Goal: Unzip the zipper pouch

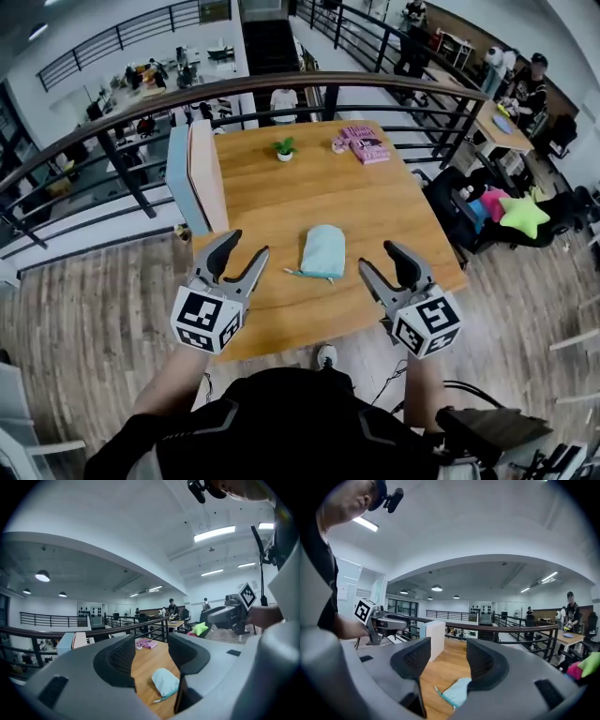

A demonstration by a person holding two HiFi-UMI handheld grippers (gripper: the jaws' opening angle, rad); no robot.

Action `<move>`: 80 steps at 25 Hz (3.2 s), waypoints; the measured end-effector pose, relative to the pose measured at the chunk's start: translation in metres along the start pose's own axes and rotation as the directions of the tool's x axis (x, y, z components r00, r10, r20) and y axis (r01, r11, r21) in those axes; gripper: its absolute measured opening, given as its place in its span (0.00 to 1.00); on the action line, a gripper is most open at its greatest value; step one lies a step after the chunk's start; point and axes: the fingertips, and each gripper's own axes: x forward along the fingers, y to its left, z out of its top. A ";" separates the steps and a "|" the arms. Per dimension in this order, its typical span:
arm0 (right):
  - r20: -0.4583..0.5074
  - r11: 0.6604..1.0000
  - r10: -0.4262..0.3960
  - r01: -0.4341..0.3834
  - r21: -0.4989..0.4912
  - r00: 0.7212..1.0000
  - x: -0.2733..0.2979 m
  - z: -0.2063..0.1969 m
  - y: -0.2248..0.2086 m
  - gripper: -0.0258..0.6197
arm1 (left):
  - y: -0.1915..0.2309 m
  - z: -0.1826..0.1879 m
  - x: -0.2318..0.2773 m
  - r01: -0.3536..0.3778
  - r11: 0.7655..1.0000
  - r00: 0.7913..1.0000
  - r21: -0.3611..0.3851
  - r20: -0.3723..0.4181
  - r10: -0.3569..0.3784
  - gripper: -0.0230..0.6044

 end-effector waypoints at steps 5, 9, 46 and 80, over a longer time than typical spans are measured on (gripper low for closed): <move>-0.009 0.995 0.100 -0.100 -0.015 0.995 0.015 -0.016 -0.039 0.42 | -0.027 0.005 0.023 -0.037 0.999 0.999 0.024 -0.023 0.037 0.41; 0.001 0.986 0.158 -0.158 -0.049 0.987 0.035 -0.024 -0.063 0.42 | -0.026 0.006 0.045 -0.083 0.997 0.996 0.004 -0.011 0.083 0.41; -0.592 0.605 0.625 -0.795 -0.045 0.509 0.133 -0.356 -0.031 0.33 | -0.109 -0.254 0.098 -0.265 0.948 0.833 -0.174 -0.537 0.134 0.39; -0.507 0.684 0.666 -0.720 0.122 0.547 0.141 -0.266 -0.021 0.14 | -0.095 -0.215 0.096 -0.134 0.978 0.893 -0.161 -0.447 0.049 0.35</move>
